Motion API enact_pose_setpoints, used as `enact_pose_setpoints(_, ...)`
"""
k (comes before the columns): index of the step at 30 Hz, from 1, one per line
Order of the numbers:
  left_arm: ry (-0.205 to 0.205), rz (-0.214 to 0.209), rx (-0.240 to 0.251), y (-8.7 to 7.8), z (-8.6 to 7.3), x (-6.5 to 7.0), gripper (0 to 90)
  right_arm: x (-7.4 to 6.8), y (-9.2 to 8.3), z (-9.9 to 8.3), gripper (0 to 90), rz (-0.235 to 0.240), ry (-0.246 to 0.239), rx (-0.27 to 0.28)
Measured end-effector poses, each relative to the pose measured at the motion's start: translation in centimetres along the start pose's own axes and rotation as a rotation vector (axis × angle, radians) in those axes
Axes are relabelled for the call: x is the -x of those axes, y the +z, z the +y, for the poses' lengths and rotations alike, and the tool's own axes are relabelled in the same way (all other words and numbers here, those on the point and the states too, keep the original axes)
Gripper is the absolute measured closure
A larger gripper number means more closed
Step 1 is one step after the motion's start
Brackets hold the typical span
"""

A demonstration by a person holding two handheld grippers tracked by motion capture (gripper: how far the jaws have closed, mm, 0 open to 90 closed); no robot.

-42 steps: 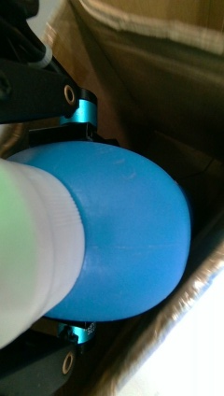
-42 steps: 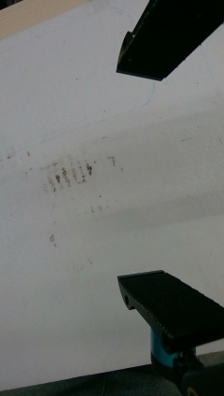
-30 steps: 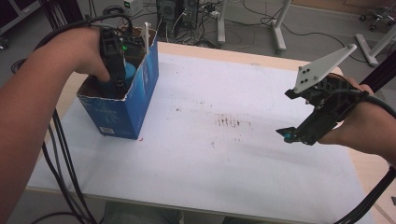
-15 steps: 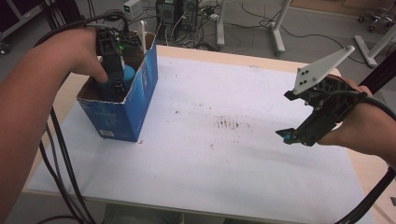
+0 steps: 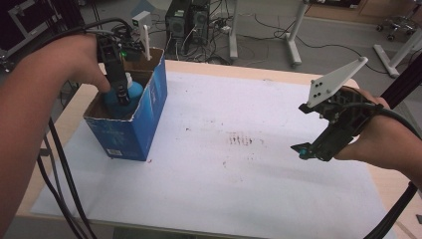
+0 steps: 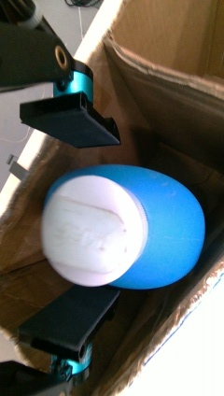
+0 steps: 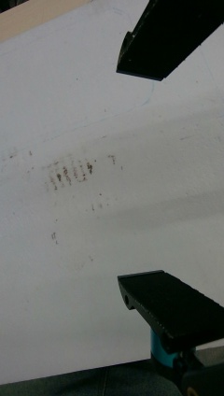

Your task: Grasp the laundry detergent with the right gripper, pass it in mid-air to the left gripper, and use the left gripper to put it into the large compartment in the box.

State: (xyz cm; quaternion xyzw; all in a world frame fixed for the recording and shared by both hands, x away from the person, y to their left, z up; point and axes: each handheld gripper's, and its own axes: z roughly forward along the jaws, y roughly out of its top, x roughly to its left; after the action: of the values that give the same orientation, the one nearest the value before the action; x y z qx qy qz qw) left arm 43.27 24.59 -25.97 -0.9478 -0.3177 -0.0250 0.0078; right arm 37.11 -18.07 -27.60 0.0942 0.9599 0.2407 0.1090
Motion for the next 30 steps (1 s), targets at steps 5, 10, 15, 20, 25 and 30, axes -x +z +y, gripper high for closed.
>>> enact_pose_setpoints(5,-0.005,0.012,-0.003,-1.3,0.0,0.1,20.3,0.1,-0.2,0.0,0.7,0.003,-0.004,0.000)
enact_pose_setpoints(10,-0.011,0.035,0.003,-2.5,0.0,0.3,17.8,0.3,-0.6,0.1,0.7,0.005,-0.012,-0.001)
enact_pose_setpoints(15,0.005,0.043,0.023,-4.2,0.0,0.8,16.4,0.6,-1.1,0.3,0.7,0.011,-0.017,-0.001)
enact_pose_setpoints(20,0.053,0.074,0.041,-5.8,0.6,1.8,10.3,0.9,-1.5,0.6,0.7,0.035,-0.032,-0.012)
enact_pose_setpoints(25,0.121,0.066,0.066,-7.1,1.9,3.4,9.5,1.2,-1.5,1.0,0.7,0.058,-0.057,-0.044)
enact_pose_setpoints(30,0.205,0.037,0.091,-7.6,3.6,4.9,6.4,1.4,-1.4,1.2,0.7,0.081,-0.078,-0.079)
